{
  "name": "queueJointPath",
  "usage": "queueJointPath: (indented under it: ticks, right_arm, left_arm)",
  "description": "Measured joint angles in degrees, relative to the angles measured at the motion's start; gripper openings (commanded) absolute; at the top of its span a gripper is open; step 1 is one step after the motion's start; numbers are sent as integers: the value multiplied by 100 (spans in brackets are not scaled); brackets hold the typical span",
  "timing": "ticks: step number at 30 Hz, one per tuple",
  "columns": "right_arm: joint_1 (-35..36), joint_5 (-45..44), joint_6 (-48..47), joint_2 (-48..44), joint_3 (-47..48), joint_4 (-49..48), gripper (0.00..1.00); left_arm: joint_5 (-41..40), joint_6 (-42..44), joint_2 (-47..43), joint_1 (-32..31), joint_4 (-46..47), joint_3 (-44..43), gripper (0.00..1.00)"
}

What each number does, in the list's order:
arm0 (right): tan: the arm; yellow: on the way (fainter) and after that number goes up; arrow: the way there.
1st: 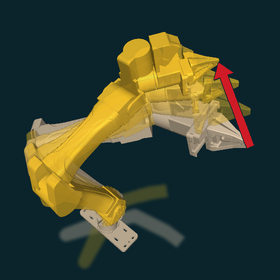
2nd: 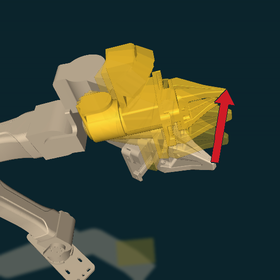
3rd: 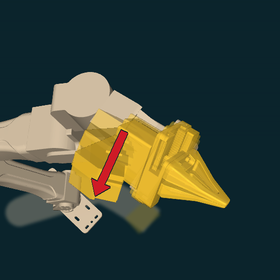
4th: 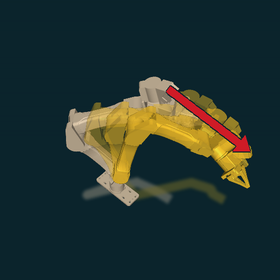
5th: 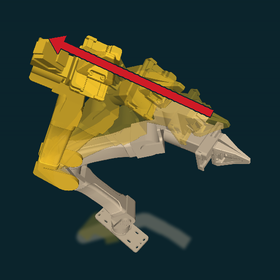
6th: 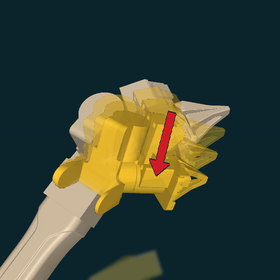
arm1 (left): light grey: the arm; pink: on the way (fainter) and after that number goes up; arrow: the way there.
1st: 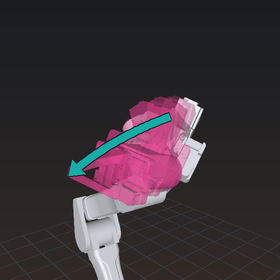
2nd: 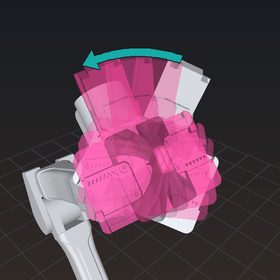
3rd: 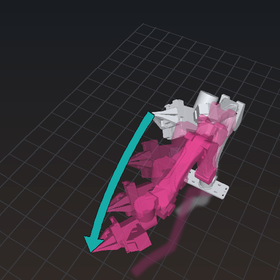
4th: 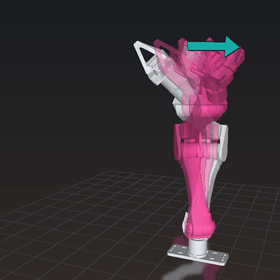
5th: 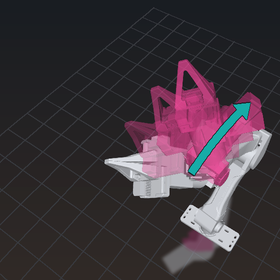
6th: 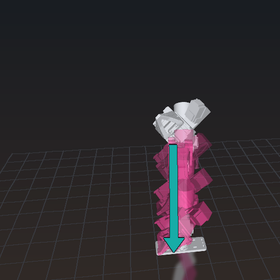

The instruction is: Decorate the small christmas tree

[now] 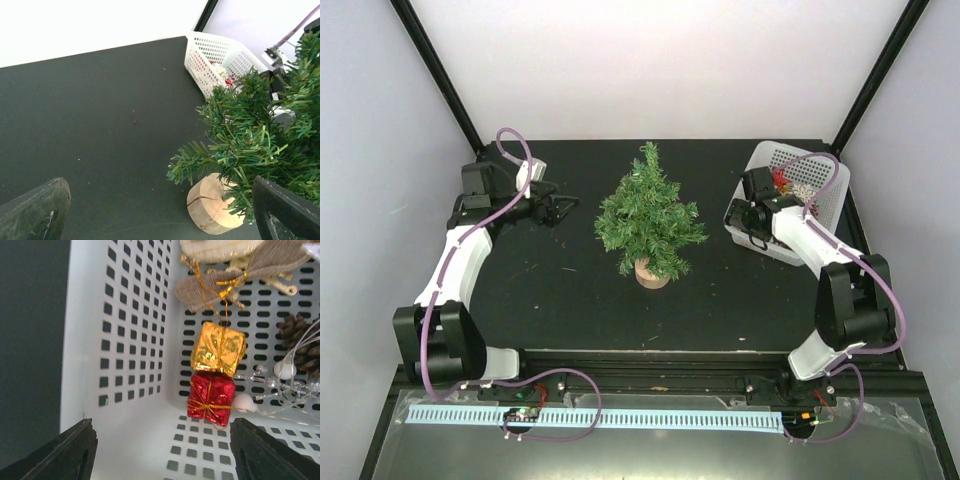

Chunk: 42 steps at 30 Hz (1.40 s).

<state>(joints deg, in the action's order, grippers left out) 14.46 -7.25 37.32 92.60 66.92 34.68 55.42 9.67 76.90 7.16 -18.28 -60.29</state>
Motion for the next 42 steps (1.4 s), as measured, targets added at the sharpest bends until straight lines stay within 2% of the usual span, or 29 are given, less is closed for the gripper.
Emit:
queueJointPath:
  ticks: [6,14,24,31,36,42]
  right_arm:
    - [-22,385,22,-190,-470,-306,72]
    - [168,957,50,-1010,-1316,-428,71]
    - [1744,1113,435,-1740,-1578,232,71]
    - [2098,1158,741,-2415,-2087,560,69]
    - [2122,774,817,-2483,-1661,1309,74]
    - [2124,522,796,-2162,-949,1207,76]
  left_arm:
    - [39,31,127,0,-74,0,99]
    - [42,136,127,2,-164,-33,99]
    - [39,348,125,11,-387,-188,99]
    - [-31,640,109,68,-612,-219,99]
    - [-144,769,107,76,-686,-219,99]
    - [-188,769,83,79,-697,-223,99]
